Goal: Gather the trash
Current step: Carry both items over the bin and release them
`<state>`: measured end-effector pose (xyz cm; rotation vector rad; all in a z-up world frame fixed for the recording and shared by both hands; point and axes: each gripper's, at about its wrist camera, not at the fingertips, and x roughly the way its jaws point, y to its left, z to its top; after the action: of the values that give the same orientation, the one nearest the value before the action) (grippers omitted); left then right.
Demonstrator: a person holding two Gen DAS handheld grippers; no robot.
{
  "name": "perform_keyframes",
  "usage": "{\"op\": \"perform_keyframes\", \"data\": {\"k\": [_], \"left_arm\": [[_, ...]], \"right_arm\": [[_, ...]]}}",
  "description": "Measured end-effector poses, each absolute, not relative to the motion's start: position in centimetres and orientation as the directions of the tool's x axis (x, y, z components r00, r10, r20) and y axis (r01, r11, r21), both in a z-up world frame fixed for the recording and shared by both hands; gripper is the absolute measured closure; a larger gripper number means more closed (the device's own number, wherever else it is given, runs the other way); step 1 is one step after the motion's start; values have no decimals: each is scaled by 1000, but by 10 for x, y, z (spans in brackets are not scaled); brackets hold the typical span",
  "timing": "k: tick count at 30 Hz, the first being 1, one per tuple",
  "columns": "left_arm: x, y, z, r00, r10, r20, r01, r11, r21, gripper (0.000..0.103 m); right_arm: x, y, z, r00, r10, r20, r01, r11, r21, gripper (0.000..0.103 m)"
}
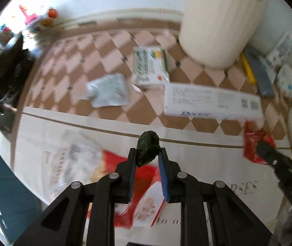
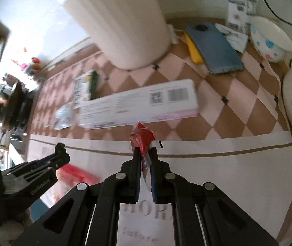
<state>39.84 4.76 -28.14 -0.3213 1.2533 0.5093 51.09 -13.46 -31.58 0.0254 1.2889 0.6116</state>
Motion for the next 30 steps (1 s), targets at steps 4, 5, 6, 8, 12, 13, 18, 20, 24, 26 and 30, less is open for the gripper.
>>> {"op": "perform_keyframes", "data": {"k": [4, 5, 6, 8, 12, 13, 18, 20, 24, 26, 30], "left_arm": [[341, 58, -247, 295, 226, -928, -577, 817, 16, 85], [326, 60, -239, 310, 235, -921, -589, 808, 7, 85], [306, 63, -232, 322, 246, -914, -607, 795, 1, 85], [266, 76, -224, 337, 256, -906, -637, 771, -19, 85], [182, 98, -233, 333, 260, -906, -700, 712, -53, 85], [163, 100, -236, 326, 259, -909, -716, 696, -59, 85], [61, 109, -277, 263, 227, -938, -794, 603, -77, 85], [30, 114, -305, 226, 183, -957, -822, 563, -86, 85], [-14, 128, -380, 171, 68, -983, -865, 488, -117, 85], [-30, 135, -425, 143, 28, -989, -886, 448, -115, 85], [-53, 143, -515, 119, -44, -992, -917, 378, -127, 85]], "right_arm": [[482, -123, -285, 153, 492, -857, -457, 804, 380, 95], [470, -118, -276, 153, 508, -847, -470, 792, 390, 95], [459, -114, -269, 151, 522, -839, -484, 779, 398, 95], [434, -102, -255, 145, 546, -825, -515, 754, 408, 95], [371, -88, -236, 131, 574, -808, -578, 706, 408, 95], [353, -84, -233, 124, 577, -807, -590, 697, 408, 95], [253, -60, -246, 20, 572, -820, -654, 628, 423, 95], [215, -51, -263, -28, 557, -830, -674, 603, 427, 95], [152, -29, -315, -122, 487, -865, -700, 576, 423, 95], [126, -18, -355, -168, 434, -885, -712, 567, 413, 95], [86, 5, -444, -222, 326, -919, -753, 542, 374, 95]]}}
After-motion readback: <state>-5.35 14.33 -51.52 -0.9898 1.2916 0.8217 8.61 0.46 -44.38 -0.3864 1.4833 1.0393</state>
